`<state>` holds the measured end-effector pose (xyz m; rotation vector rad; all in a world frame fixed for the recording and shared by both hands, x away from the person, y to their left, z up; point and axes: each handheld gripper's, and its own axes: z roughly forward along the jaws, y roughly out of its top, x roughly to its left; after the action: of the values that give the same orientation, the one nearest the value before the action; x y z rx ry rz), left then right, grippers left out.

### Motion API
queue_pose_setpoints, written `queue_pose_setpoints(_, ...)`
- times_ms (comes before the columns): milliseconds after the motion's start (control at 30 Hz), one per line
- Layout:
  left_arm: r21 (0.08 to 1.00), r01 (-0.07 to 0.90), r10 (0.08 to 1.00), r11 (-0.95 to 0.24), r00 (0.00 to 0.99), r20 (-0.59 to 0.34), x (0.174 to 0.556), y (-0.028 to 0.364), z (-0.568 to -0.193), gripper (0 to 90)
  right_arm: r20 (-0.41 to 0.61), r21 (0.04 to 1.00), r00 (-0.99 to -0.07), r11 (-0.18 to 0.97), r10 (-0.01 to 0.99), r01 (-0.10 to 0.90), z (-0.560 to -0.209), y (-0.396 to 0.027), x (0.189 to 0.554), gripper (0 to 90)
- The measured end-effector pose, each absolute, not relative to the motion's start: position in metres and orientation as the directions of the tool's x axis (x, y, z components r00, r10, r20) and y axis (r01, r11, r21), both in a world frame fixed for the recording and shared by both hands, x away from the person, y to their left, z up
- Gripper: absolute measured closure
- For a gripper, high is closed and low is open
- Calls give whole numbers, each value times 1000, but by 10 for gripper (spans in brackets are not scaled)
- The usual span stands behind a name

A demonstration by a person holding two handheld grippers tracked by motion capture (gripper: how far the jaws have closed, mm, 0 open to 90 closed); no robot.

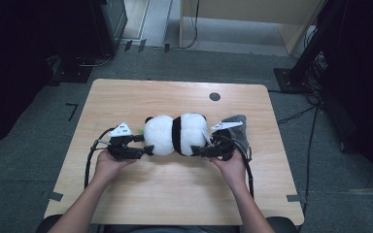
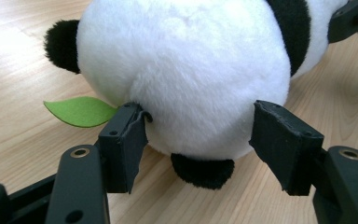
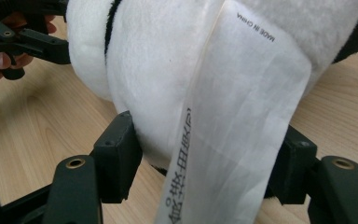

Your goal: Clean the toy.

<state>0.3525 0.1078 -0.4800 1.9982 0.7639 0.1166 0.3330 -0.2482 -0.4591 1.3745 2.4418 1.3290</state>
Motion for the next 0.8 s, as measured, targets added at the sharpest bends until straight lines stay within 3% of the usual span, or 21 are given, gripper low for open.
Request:
queue_pose_setpoints(633, 843, 462, 555, -277, 793, -252, 356, 108, -491, 383, 215, 743, -714, 363, 666, 562, -477, -247, 336, 283)
queue_pose_setpoints(800, 819, 502, 565, -278, 775, -283, 357, 109, -490, 373, 207, 739, -714, 372, 668, 562, -478, -245, 337, 268)
